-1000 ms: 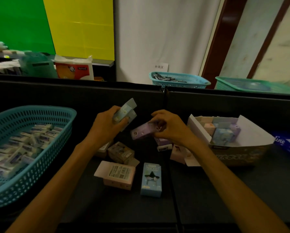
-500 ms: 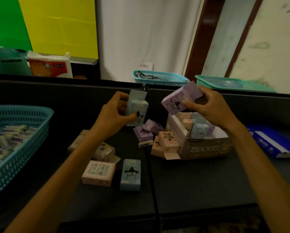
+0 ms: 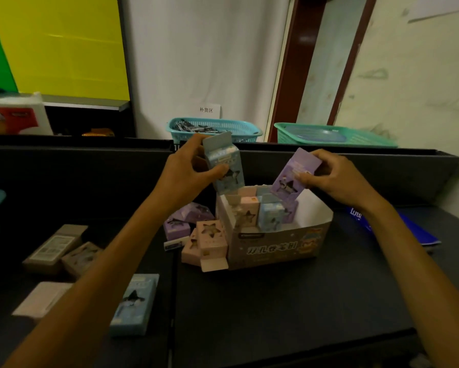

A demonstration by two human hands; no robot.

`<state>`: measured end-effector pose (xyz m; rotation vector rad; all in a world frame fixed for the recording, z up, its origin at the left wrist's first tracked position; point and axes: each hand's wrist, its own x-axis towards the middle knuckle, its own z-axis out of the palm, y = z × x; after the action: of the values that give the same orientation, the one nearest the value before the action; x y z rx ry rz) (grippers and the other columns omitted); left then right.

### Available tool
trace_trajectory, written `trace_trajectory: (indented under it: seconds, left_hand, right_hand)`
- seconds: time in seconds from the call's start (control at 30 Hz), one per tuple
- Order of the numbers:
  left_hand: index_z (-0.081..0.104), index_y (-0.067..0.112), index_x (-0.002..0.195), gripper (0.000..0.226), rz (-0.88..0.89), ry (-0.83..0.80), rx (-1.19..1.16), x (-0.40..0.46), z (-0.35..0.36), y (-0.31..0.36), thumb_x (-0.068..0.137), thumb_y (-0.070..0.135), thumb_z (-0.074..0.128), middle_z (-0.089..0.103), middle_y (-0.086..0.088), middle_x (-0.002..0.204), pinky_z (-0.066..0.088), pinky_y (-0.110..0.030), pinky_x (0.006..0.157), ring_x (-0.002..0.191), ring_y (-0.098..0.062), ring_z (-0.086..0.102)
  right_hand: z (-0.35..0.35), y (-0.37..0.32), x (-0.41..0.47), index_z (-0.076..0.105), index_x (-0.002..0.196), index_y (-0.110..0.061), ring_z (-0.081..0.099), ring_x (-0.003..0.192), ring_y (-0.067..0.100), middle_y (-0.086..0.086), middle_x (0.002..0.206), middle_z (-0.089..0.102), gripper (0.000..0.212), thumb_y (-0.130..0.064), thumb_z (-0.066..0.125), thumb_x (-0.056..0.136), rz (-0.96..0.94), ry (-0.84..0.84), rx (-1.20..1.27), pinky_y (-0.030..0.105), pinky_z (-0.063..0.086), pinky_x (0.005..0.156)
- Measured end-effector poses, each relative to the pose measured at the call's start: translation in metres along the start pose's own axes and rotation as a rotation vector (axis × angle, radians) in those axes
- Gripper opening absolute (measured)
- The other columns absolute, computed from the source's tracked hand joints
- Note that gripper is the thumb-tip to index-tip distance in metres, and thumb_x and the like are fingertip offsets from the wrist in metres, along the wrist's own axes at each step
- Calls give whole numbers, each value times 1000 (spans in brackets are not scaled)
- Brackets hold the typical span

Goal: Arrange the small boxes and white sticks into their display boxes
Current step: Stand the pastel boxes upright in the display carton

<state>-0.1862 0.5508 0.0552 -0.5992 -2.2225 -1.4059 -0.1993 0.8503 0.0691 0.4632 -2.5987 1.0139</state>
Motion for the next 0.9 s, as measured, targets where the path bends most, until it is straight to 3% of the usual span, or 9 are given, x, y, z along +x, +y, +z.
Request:
trace_trajectory:
  seconds: [0.13,0.27,0.53,0.7,0.9]
  left_hand:
    - [49,27,117,45,6,-24,32,12,25,3,79,23,72,63,9,106,55,-16,69,87,2,64]
    - [49,25,117,44,-7,-40,81,20,46,5,79,22,72,62,8,109,54,-16,70,91,-1,64]
    - [51,28,113,41,-31,-24,104,26,75,4,79,23,73,64,10,105,55,-16,70,88,1,65]
    - [51,28,114,41,-45,-30,153,29,81,5,79,25,73,65,9,104,54,-16,69,89,-1,65]
    - [51,28,113,42,-58,-49,180,32,86,3,78,23,74,64,8,105,55,-18,71,90,-2,64]
  right_hand:
    - [-10,28,12,55,114,-25,62,96,7,-8,104,63,39,-35,71,80,-12,-39,7,26,51,81]
    - [-18,46,20,54,112,-28,62,94,4,-15,100,62,39,-34,73,78,-39,-84,12,22,52,77]
    - [-15,69,34,54,114,-26,56,94,0,-10,107,58,39,-30,73,81,-112,-282,-140,12,43,73]
    - [-6,80,47,55,114,-27,57,99,6,-7,111,59,39,-26,74,79,-106,-406,-204,16,44,75]
    - [4,83,58,57,116,-27,47,83,3,-10,99,49,44,-29,77,76,-113,-448,-408,20,39,70]
